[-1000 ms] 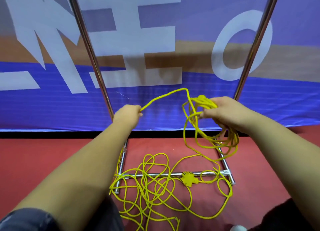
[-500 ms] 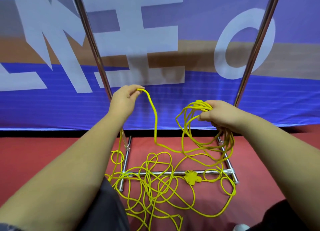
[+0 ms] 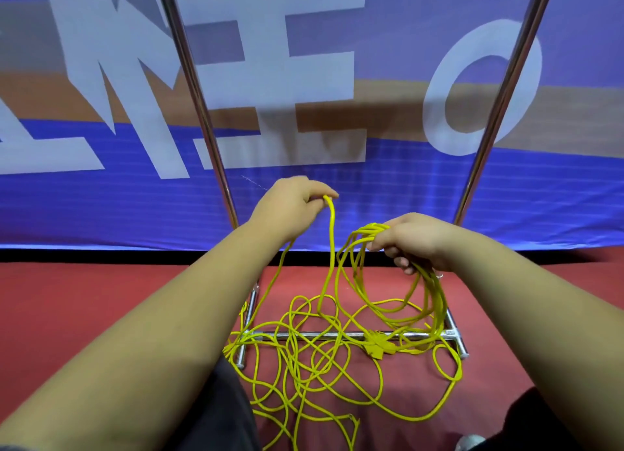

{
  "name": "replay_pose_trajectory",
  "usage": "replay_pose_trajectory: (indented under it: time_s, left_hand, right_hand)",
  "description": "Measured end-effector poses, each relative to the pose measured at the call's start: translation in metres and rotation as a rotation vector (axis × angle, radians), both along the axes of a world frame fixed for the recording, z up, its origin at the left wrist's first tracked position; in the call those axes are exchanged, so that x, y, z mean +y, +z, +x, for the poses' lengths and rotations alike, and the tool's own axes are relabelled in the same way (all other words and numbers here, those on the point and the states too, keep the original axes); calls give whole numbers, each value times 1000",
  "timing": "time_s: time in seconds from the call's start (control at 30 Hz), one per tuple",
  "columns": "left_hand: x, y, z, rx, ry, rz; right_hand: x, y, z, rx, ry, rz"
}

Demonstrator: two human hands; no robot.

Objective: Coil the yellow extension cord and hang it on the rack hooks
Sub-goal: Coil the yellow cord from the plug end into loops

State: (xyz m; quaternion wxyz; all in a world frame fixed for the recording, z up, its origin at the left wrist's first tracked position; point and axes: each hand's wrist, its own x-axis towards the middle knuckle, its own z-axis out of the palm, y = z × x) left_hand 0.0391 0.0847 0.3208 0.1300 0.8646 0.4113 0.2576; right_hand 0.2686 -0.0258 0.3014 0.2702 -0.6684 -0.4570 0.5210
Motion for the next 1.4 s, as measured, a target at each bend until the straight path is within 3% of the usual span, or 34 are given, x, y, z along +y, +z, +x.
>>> replay_pose_trajectory:
  time_s: [0.1, 0.23, 0.4, 0.5, 0.57, 0.8, 1.0, 1.2, 1.27, 1.4]
  left_hand:
    - [-12, 0, 3, -150, 42, -268]
    - [-17, 4, 1, -69, -48, -304]
    - [-24, 8, 9, -190, -194, -442]
    - [-29, 12, 22, -343, -119, -595]
    - [-29, 12, 29, -417, -78, -654]
    - [-17, -3, 20, -40, -113, -350]
    - [-8, -6, 17, -73, 38, -425]
    - [-7, -3, 13, -67, -24, -455]
    - [-7, 1, 12, -52, -68, -416]
    - [-19, 10, 10, 4, -277, -519]
  right_hand:
    - [-2, 0, -2, -3, 49, -9]
    - [-1, 2, -2, 24, 46, 31]
    - [3, 2, -10, 131, 21, 37]
    - [6, 1, -14, 172, 21, 35]
    - [7, 0, -15, 76, 67, 57]
    - [9, -5, -15, -365, 211, 224]
    - [11, -5, -11, -597, 334, 275]
    - [18, -2, -7, -691, -8, 159]
    - [18, -4, -2, -564, -141, 68]
    - [19, -10, 4, -261, -309, -6]
